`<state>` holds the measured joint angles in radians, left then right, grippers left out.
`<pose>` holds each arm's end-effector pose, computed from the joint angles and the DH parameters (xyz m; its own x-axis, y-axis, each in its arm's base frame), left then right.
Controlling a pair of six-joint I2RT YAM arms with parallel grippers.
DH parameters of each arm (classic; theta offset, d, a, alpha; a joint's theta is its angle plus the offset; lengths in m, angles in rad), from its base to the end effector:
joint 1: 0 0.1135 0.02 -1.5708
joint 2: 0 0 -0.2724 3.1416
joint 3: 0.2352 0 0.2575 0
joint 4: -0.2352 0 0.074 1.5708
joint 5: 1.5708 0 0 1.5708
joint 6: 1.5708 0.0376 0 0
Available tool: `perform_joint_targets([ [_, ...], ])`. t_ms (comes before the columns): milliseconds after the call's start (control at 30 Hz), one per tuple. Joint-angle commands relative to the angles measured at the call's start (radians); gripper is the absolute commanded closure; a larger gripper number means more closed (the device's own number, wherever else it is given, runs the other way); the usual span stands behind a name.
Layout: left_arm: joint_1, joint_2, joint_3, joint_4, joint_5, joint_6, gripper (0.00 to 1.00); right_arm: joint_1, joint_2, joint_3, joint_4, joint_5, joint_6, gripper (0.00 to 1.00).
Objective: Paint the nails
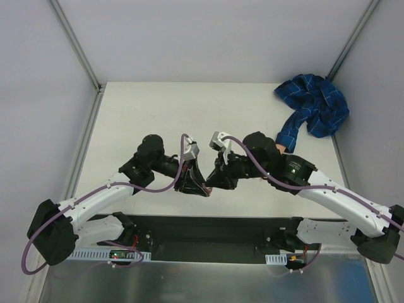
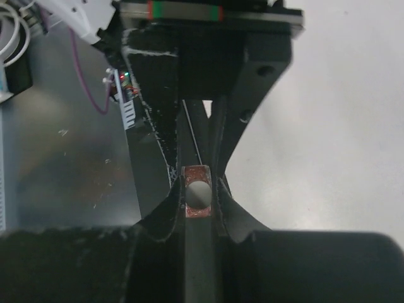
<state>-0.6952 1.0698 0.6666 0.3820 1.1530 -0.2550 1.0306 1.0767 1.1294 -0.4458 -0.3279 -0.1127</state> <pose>0.1564 -0.1752 0.3075 -0.2583 0.0822 -0.9626 0.9264 -0.2615 -0.2709 0.1125 0.2112 0.3845 -0.0872 -0.3525 -0.9317 -0.9809 0.1934 0.0187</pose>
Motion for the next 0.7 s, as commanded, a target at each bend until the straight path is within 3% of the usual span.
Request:
perform_joint_targets([
  [0, -0.003, -0.005, 0.070, 0.207, 0.120, -0.047, 1.00, 0.002, 0.054, -0.019, 0.059, -0.301, -0.187, 1.00],
  [200, -0.003, -0.031, 0.080, 0.108, 0.034, 0.026, 1.00, 0.000, -0.006, -0.059, 0.156, -0.141, -0.102, 0.99],
  [233, -0.003, -0.037, 0.086, 0.083, 0.008, 0.040, 1.00, 0.000, -0.020, -0.056, 0.157, -0.099, -0.064, 0.92],
  [267, -0.003, -0.047, 0.090, 0.028, -0.019, 0.084, 1.00, 0.000, -0.026, -0.049, 0.147, -0.053, -0.042, 0.73],
  [333, -0.003, -0.076, 0.096, -0.032, -0.140, 0.127, 1.00, 0.002, -0.034, -0.028, 0.130, 0.090, 0.019, 0.66],
  [367, -0.001, -0.085, 0.096, -0.061, -0.182, 0.170, 1.00, 0.002, -0.035, -0.019, 0.112, 0.139, 0.094, 0.57],
  [400, -0.003, -0.108, 0.097, -0.110, -0.275, 0.187, 1.00, 0.009, -0.035, -0.014, 0.104, 0.245, 0.140, 0.55],
  [533, -0.003, -0.156, 0.080, -0.143, -0.412, 0.234, 1.00, 0.055, -0.015, 0.016, 0.073, 0.492, 0.336, 0.44],
  [667, -0.003, -0.165, 0.079, -0.155, -0.447, 0.243, 1.00, 0.158, 0.061, 0.136, -0.039, 0.743, 0.378, 0.43],
])
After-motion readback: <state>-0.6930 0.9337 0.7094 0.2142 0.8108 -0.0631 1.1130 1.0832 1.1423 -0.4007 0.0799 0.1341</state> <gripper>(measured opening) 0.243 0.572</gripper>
